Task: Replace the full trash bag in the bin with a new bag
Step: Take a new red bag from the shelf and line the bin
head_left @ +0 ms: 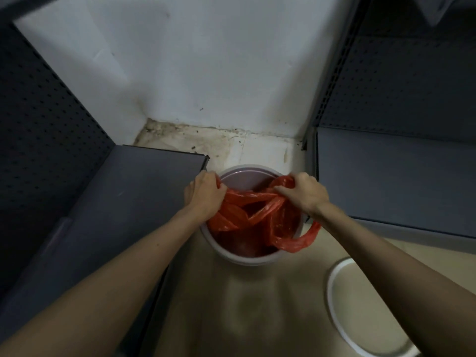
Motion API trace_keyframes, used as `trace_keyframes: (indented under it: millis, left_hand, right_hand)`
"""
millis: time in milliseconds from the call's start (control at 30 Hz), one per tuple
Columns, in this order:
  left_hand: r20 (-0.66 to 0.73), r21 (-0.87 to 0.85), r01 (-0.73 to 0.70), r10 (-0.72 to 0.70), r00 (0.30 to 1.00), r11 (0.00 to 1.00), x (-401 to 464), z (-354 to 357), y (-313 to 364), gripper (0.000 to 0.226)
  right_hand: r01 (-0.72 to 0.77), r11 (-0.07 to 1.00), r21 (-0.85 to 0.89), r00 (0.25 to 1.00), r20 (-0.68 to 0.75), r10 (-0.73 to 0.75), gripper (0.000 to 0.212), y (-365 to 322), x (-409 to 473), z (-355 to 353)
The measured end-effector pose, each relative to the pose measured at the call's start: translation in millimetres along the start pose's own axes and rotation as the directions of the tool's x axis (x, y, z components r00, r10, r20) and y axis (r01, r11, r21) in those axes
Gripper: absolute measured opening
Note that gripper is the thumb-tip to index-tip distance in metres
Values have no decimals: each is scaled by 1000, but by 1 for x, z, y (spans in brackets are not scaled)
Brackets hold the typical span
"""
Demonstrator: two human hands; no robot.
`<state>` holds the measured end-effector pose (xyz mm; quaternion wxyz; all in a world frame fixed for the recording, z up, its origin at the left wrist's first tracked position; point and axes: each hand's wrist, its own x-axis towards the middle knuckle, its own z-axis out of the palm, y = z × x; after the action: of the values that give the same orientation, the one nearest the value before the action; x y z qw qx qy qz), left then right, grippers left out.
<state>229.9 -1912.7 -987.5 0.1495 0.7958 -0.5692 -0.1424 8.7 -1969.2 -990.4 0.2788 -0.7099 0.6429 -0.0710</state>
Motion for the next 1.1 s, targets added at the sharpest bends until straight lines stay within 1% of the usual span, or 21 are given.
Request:
trace_keyframes:
  millis: [67, 200, 300, 400, 467, 533, 567, 667, 700, 767, 833, 867, 933, 967, 1000, 1033, 1067, 1100]
  left_hand:
    - [-35, 7, -20, 20, 999, 1000, 3, 10, -8, 21]
    - [-59, 75, -88, 92, 994, 993, 2, 18, -17, 25]
    - [-40, 125, -112, 118, 992, 986, 2, 10, -23, 39]
    - [-26, 186, -122, 129, 991, 975, 5, -3, -29, 50]
    - [-34, 240, -145, 157, 987, 960, 7, -12, -39, 50]
    - [-13, 339, -183, 199, 980, 923, 9, -19, -51, 48]
    - [-4, 362, -181, 196, 981, 915, 9, -22, -56, 48]
    - [-23, 285, -157, 170, 985, 946, 7, -27, -59, 52]
    - [-44, 271, -179, 198, 979, 946, 5, -27, -57, 50]
    - [-115, 289, -286, 330, 937, 914, 0, -28, -48, 39]
    - [-174, 328, -426, 497, 850, 843, -8, -28, -34, 27]
    - [-180, 360, -493, 578, 796, 792, -13, -28, -26, 22]
    - [-166, 388, -609, 702, 692, 692, -23, -23, -12, 18]
    - [-161, 360, -653, 734, 659, 666, -27, -18, -6, 18]
    - [-152, 298, -682, 739, 657, 668, -31, -15, 0, 21]
    - [-124, 220, -691, 723, 680, 688, -35, -11, 5, 27]
    - [-71, 161, -677, 693, 718, 718, -38, -6, 7, 35]
    - [-3, 153, -654, 662, 749, 741, -39, -2, 9, 44]
  right_hand:
    - [66, 996, -63, 997, -37, -68, 46, 6, 3, 8]
    - [170, 979, -114, 979, -94, -181, 50, 12, 5, 16]
    - [154, 981, -120, 980, -105, -167, 64, 13, 4, 8]
    - [141, 976, -164, 980, -117, -161, 80, 18, 3, -5]
    - [131, 968, -215, 981, -109, -157, 86, 24, 5, -14]
    - [115, 958, -264, 983, -107, -148, 88, 30, 6, -19]
    - [105, 954, -282, 984, -106, -139, 88, 32, 5, -21]
    - [113, 936, -335, 983, -97, -154, 88, 31, 2, -21]
    - [139, 923, -358, 977, -105, -187, 87, 28, 0, -19]
    - [216, 886, -411, 937, -167, -306, 79, 20, -5, -18]
    - [310, 828, -468, 851, -251, -461, 64, 10, -10, -17]
    - [354, 798, -488, 802, -281, -528, 56, 5, -13, -17]
    - [415, 758, -504, 730, -313, -608, 42, -4, -21, -17]
    - [441, 749, -494, 708, -322, -629, 34, -9, -24, -17]
    - [468, 753, -463, 700, -325, -635, 26, -13, -27, -15]
    - [491, 770, -407, 716, -316, -623, 19, -16, -31, -14]
    - [501, 799, -333, 749, -295, -593, 14, -18, -34, -12]
    - [497, 831, -251, 788, -271, -553, 13, -20, -37, -10]
